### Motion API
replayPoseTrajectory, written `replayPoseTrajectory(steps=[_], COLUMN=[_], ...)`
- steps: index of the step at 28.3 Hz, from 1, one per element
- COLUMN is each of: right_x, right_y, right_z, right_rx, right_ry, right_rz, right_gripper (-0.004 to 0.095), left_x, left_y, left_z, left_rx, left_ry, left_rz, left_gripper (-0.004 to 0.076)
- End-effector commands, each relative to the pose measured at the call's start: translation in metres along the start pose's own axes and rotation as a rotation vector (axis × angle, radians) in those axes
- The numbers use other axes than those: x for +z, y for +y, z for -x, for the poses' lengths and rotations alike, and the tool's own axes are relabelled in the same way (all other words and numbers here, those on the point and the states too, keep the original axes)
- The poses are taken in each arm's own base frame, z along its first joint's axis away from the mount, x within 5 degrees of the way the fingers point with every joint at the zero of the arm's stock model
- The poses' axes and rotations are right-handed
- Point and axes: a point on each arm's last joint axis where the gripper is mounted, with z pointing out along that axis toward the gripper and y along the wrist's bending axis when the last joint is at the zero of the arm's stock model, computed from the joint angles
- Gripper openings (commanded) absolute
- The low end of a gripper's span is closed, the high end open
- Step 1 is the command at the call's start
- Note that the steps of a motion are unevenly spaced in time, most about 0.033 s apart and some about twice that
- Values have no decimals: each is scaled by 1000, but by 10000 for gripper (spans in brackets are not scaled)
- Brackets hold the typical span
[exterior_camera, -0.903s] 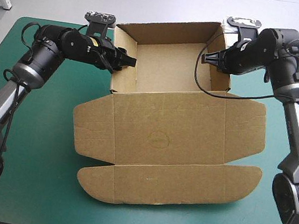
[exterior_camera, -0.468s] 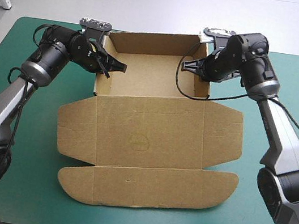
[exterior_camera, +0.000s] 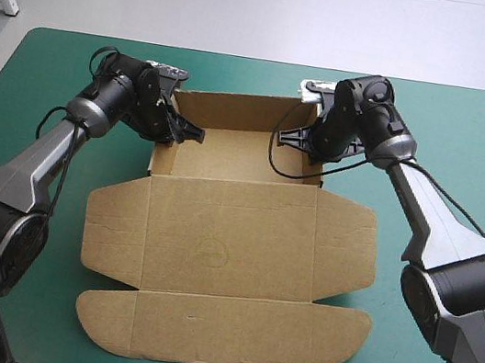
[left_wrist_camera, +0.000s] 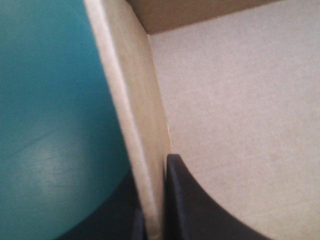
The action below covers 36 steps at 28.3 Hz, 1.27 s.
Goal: Fold the box
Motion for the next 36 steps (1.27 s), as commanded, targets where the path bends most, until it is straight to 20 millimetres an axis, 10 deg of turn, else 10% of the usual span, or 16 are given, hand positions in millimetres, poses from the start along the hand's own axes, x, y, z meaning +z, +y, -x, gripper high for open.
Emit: replayPoseTrajectory(steps=[1,20,26,30,36], right_x=[-20,23,23,12,-54], right_y=[2,0,-1,0,-3], right_z=[-5,-10,-10,-7,3], right_rx=[-20,9,-48,-46,-65], right_ry=[-28,83,81,50,-146], right_rz=[15,-8,-16,-4,-51], right_gripper=[3,19,357,585,609], left_x=[-17,5,7,6,-31], left_y=[-11,-10,-10,-10,-9], left_z=[1,4,3,2,3], left_rx=[63,37,69,69,77], left_ry=[-25,7,24,28,-86], left_rz=[-44,-36,-33,-33,-27], left_gripper=[-10,4,264,408,415])
